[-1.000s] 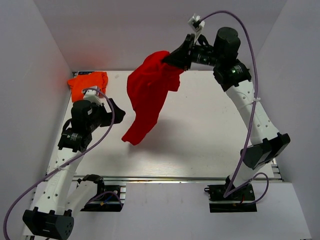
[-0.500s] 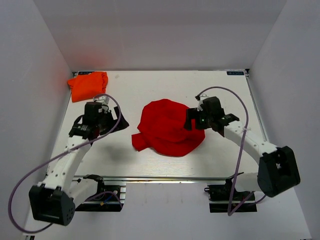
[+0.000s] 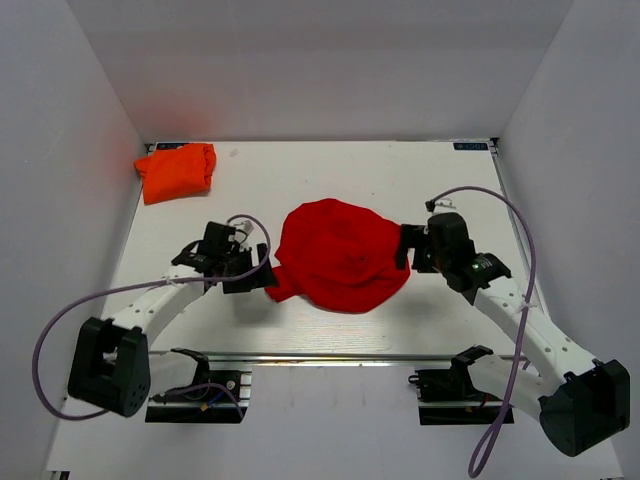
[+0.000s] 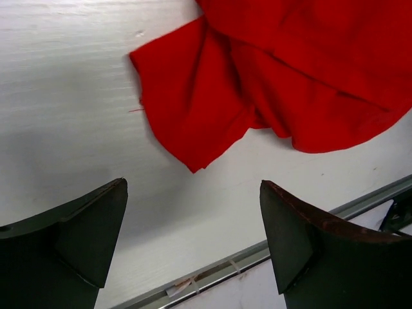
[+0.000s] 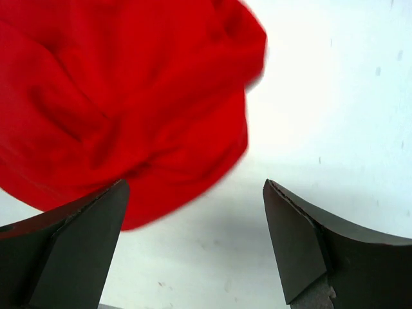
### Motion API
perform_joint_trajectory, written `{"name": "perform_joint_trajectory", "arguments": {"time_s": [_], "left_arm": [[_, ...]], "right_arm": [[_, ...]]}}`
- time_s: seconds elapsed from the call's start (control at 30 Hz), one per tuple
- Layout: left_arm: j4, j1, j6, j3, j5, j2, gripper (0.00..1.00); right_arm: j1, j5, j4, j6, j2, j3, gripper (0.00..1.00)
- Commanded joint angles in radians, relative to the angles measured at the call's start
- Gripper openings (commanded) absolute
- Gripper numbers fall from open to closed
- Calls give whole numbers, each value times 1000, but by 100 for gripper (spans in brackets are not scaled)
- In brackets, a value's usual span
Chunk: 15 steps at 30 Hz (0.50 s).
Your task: Fold and stack the t-shirts
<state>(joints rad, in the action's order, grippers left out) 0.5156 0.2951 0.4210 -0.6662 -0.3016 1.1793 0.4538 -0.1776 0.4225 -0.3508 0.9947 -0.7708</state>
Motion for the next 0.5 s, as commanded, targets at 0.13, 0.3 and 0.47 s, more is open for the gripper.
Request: {"name": "perform_joint_trajectory", "arguments": {"time_s": [0.13,0.3,0.47], "left_arm": [[-40,113,10,-32,116,212,86],[-101,185,45,-23,139,287,72],[-114,231,65,-47,177,355,54]], "right_arm": [[-1,9,79,-31,-27,96,90],[2,111,32,27,4,110,90],[5,203,-49,21,64,113,90]]}}
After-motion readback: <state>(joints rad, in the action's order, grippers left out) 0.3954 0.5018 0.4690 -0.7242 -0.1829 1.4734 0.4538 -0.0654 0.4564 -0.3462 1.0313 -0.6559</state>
